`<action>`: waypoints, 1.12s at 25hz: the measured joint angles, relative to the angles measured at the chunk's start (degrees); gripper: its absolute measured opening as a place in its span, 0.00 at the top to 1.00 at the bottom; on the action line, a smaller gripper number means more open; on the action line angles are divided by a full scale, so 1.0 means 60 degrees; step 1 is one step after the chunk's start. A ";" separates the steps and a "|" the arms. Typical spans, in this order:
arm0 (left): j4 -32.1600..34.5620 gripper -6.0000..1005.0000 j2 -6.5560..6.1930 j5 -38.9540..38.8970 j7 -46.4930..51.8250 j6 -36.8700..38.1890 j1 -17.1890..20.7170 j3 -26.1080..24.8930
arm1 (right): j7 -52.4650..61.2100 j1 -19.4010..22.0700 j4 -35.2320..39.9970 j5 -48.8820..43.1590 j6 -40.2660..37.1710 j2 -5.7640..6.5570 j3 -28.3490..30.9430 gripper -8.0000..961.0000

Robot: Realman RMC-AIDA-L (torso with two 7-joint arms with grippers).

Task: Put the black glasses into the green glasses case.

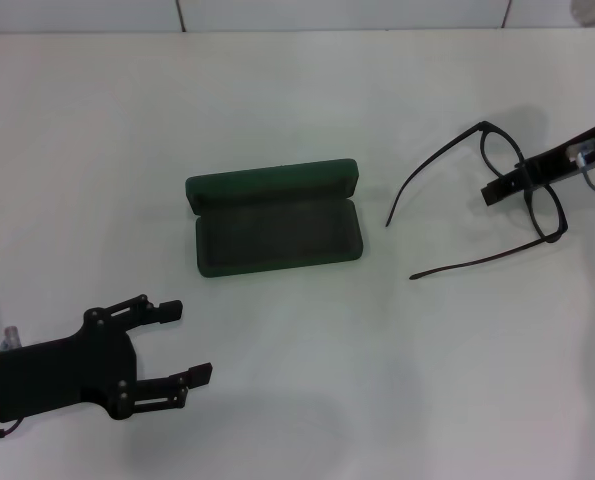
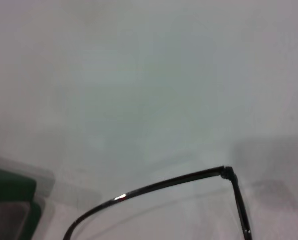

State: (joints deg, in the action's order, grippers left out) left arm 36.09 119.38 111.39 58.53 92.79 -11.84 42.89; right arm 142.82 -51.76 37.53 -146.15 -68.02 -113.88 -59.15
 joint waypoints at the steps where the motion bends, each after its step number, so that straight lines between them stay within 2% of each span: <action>1: 0.0000 0.14 -0.0001 0.0002 0.0000 -0.0004 -0.0001 -0.0001 | 0.0000 0.0000 0.0012 -0.0005 0.0037 -0.0001 -0.0172 0.21; 9: -0.0011 0.14 -0.0004 0.0063 0.0000 -0.0021 -0.0001 -0.0022 | -0.0011 -0.0002 0.0143 -0.0009 0.0439 -0.0107 -0.0612 0.52; 20: -0.0013 0.14 -0.0004 0.0067 0.0000 -0.0026 -0.0005 -0.0039 | -0.0081 0.0019 0.0350 -0.0061 0.0298 -0.0106 -0.0692 0.77; 23: -0.0010 0.14 -0.0004 0.0068 0.0000 -0.0025 -0.0005 -0.0034 | -0.0086 0.0091 0.0497 -0.0106 0.0325 -0.0106 -0.0764 0.88; 28: -0.0009 0.14 -0.0017 0.0060 0.0056 0.0024 -0.0005 -0.0053 | -0.0094 0.0196 0.0733 -0.0094 0.0217 0.0004 -0.0770 0.88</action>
State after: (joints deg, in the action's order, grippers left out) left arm 36.04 119.28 111.76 58.87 92.93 -11.87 42.58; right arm 142.26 -50.58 41.93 -146.71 -66.72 -113.86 -63.77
